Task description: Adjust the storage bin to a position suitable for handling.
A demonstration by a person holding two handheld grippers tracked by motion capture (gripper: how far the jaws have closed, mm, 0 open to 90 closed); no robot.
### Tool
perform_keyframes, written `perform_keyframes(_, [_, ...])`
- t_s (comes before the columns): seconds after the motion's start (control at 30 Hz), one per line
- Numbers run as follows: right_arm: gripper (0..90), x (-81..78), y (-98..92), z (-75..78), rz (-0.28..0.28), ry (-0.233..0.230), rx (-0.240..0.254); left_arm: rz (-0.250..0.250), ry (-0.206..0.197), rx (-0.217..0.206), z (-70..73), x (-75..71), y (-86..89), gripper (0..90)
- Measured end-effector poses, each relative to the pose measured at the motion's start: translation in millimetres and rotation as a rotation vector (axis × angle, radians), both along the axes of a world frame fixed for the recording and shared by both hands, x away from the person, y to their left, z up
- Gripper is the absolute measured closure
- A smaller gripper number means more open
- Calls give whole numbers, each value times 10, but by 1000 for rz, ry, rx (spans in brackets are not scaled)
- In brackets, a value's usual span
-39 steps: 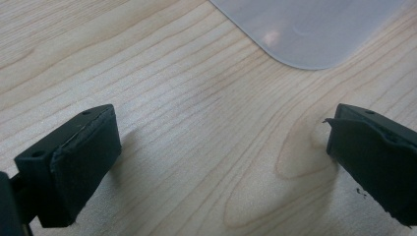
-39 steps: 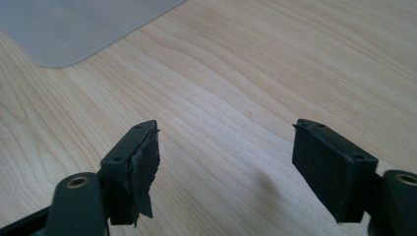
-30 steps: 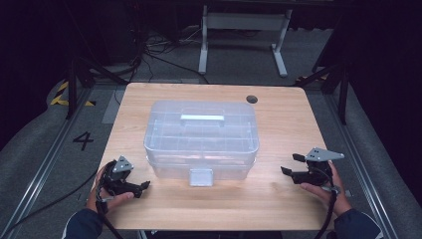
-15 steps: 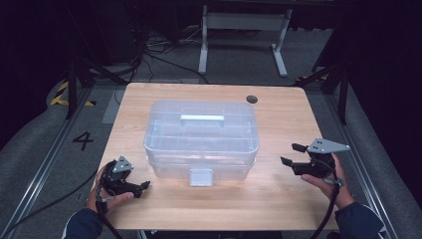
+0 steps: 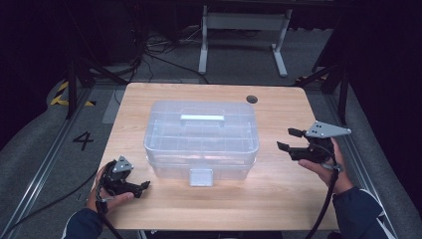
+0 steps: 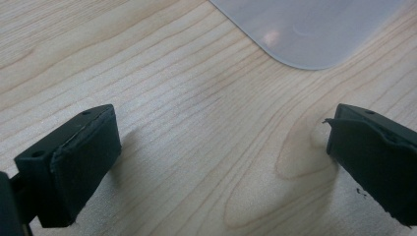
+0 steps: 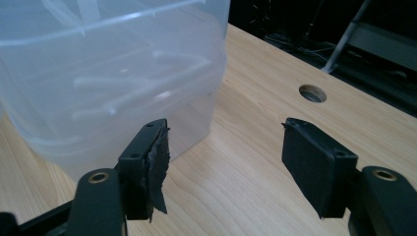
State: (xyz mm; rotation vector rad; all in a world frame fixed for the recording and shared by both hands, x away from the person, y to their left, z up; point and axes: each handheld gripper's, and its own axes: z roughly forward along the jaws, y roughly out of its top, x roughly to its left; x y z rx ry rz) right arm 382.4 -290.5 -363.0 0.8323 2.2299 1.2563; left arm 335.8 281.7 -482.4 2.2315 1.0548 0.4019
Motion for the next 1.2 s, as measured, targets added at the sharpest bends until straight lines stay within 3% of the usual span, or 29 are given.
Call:
perform_keyframes(0.43, [371,133,369,247,73,-43,-9,1,2,-1,0,-1,-1,2])
perform_keyframes(0.7, [395,181,568,324,109,-52,-11,1,1,0,0,-1,0,2])
perform_keyframes(1.2, [388,228,779,458,145,-78,-13,2,1,-1,0,-2,-1,3])
